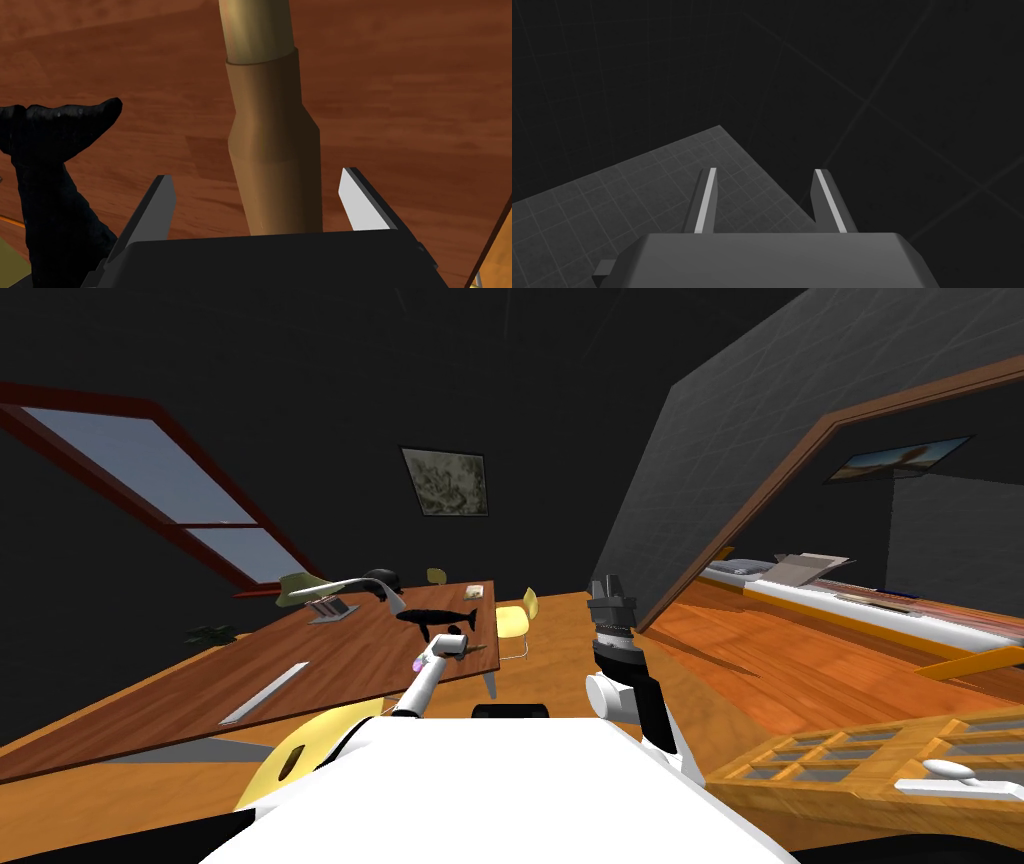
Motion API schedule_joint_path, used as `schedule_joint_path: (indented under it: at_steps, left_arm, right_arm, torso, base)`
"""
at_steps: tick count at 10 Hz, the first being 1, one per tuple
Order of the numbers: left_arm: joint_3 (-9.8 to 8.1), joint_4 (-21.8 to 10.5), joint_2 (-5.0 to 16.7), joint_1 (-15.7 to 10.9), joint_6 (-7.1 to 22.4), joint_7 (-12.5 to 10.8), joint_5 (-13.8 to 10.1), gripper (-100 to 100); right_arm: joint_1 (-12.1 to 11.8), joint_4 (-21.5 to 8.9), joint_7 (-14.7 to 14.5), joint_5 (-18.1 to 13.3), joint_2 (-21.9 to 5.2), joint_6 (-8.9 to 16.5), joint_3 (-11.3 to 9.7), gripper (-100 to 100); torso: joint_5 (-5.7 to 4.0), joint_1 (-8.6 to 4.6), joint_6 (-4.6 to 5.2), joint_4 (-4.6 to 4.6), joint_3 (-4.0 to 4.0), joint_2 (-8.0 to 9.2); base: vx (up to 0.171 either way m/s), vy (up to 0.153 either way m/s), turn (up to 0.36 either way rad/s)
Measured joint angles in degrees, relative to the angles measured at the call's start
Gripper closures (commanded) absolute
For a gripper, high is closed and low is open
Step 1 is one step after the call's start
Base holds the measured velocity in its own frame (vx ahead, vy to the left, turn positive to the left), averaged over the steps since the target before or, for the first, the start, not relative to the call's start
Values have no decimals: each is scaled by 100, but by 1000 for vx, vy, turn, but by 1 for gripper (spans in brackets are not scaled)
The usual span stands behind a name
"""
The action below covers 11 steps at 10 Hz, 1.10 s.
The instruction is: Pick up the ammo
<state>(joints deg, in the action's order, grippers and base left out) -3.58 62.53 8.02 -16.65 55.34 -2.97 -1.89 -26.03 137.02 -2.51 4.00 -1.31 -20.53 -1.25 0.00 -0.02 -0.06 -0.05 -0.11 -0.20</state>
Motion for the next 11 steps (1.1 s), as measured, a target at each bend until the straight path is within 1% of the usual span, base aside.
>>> schedule_joint_path:
  at_steps: [1,5,6,7,10,11]
  left_arm:
    - [0,-10,0,2,-23,2,-1,100]
    - [-3,-12,-1,7,-18,-4,-3,100]
    - [-2,-13,-2,7,-19,-2,-2,0]
    - [-2,-13,-2,7,-18,-2,-2,100]
    - [-1,233,15,-60,276,-10,-9,100]
    - [-1,242,16,-59,301,-8,-9,0]
  right_arm:
    - [0,0,0,0,0,0,0,0]
    - [1,0,0,0,0,0,0,0]
    - [1,0,0,0,0,0,0,0]
    - [1,0,0,0,0,0,0,0]
    - [1,0,0,0,0,0,0,0]
    - [1,0,0,0,0,0,0,0]
  torso:
    - [0,-1,0,2,4,7]
    - [-3,-3,4,7,11,17]
    - [-4,-4,3,8,12,18]
    - [-4,-4,3,8,13,19]
    - [-8,-12,1,16,29,45]
    - [-7,-10,1,15,25,37]
  base:
    - [0,0,0]
    - [0,0,0]
    - [0,0,0]
    - [-45,2,5]
    - [-46,-8,1]
    - [0,0,0]
